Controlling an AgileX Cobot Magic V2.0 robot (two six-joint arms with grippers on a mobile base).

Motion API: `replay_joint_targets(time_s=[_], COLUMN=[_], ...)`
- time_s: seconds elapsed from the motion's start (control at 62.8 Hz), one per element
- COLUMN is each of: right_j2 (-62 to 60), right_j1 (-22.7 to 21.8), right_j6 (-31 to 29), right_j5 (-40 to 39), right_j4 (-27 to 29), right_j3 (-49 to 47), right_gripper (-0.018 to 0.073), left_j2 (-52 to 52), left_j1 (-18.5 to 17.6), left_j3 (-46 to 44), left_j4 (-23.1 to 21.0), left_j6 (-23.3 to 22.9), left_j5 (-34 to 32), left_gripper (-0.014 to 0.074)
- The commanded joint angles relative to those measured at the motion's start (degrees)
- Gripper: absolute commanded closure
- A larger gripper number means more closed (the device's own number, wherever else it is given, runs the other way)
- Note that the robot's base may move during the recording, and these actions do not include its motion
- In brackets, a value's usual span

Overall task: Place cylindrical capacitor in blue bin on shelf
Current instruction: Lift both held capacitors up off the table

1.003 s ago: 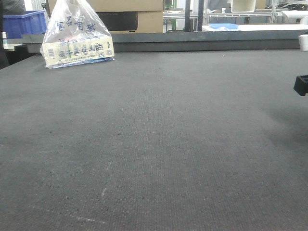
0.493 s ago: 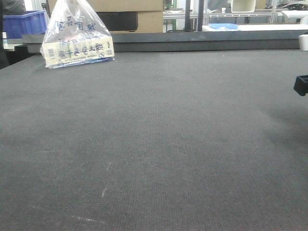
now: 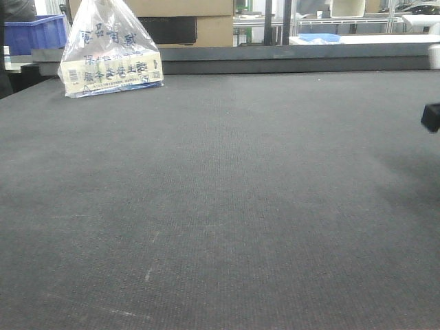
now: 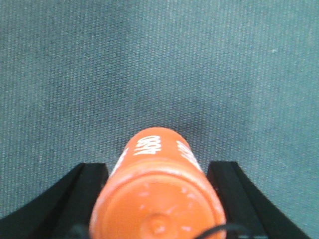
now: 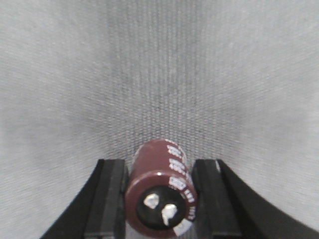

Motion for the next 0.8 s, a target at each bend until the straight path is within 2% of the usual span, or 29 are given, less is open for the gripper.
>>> replay_joint_targets(time_s=[0.0,0.302,0.541,0.78], right_j2=[-3.6,-15.9,-25.2,-34.2], right_j1=[0.0,0.0,0.0,0.0], right_j6=[0.0,-0.3,-0.3,-0.3], right_j5=[-1.1,-9.1,-21.8,-30.1], right_j4=[-0.7,-3.3,-5.6,-7.5], right_j3=[-0.5,1.4,9.5,16.3], right_gripper=[0.0721,0.0721,0.0721,0.0721], left_j2=[-3.5,-18.9,-33.5,-47.6], left_j1=[0.1,0.1,0.1,0.1], left_j3=[-0.4,5.1,15.6,24.1], left_j4=[-1.5,-4.5,-4.7,-4.5], left_j6=[-0.5,0.1,0.2,0.2], left_j5=[-1.3,-13.9,-27.2,-36.0], left_gripper=[0.0708,0.0708,0.0708,0.0708])
